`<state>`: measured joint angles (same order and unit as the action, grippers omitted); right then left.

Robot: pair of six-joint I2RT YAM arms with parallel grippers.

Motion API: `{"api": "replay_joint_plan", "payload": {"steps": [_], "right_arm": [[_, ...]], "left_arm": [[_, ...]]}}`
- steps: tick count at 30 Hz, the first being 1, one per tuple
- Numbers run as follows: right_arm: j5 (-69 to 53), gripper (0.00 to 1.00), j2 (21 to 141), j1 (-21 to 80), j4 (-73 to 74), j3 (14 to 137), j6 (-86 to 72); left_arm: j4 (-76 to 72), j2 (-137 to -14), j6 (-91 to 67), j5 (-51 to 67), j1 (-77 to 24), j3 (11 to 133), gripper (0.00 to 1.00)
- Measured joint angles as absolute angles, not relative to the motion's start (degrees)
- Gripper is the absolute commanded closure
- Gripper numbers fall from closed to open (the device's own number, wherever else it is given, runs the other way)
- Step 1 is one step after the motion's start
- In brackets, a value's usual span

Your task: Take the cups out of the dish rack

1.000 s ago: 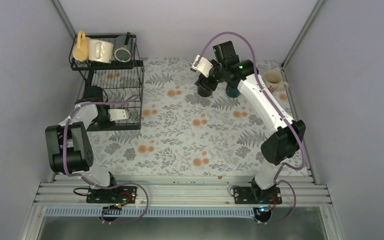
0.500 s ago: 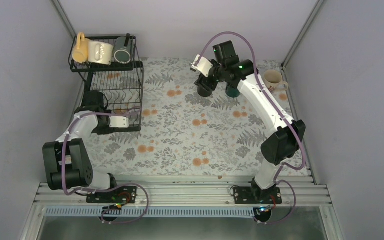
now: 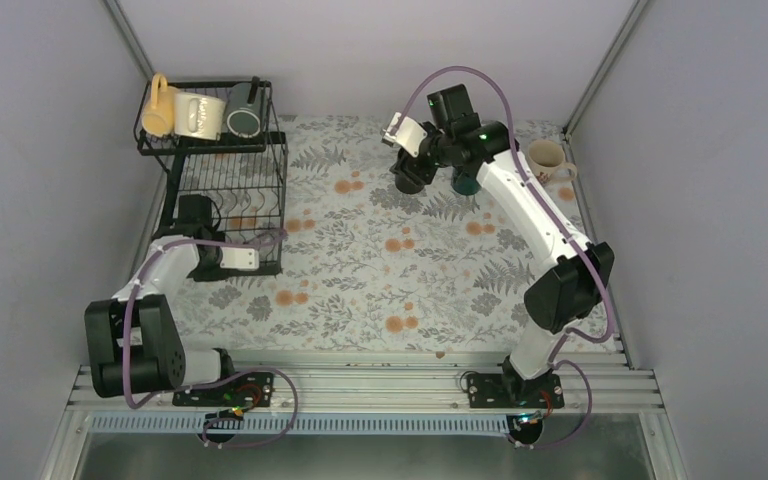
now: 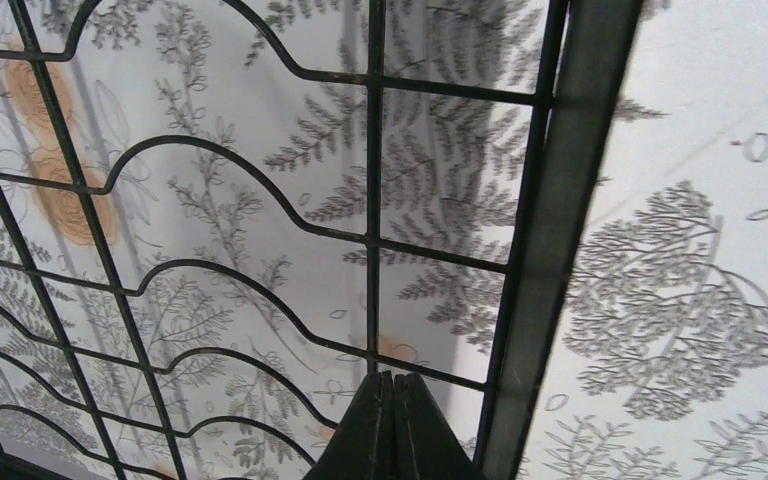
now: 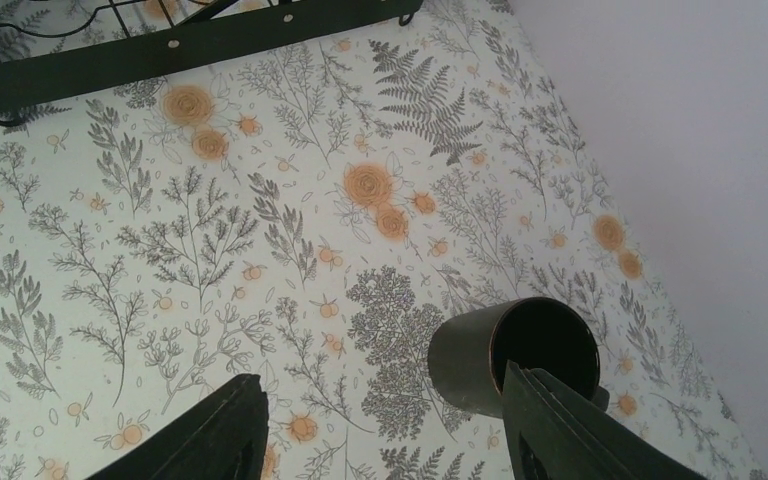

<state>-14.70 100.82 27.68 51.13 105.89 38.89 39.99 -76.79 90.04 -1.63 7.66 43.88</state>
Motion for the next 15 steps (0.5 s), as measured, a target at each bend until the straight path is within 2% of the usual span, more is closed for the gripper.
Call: {"api": "replay_joint_plan", "payload": {"steps": [15], "right_arm": [[-15.27, 0.38, 98.63, 27.66, 51.00, 103.44, 38.79]], "left_arm": [[60.99, -65.98, 88.95, 0.36, 5.06, 39.83, 0.98]]}}
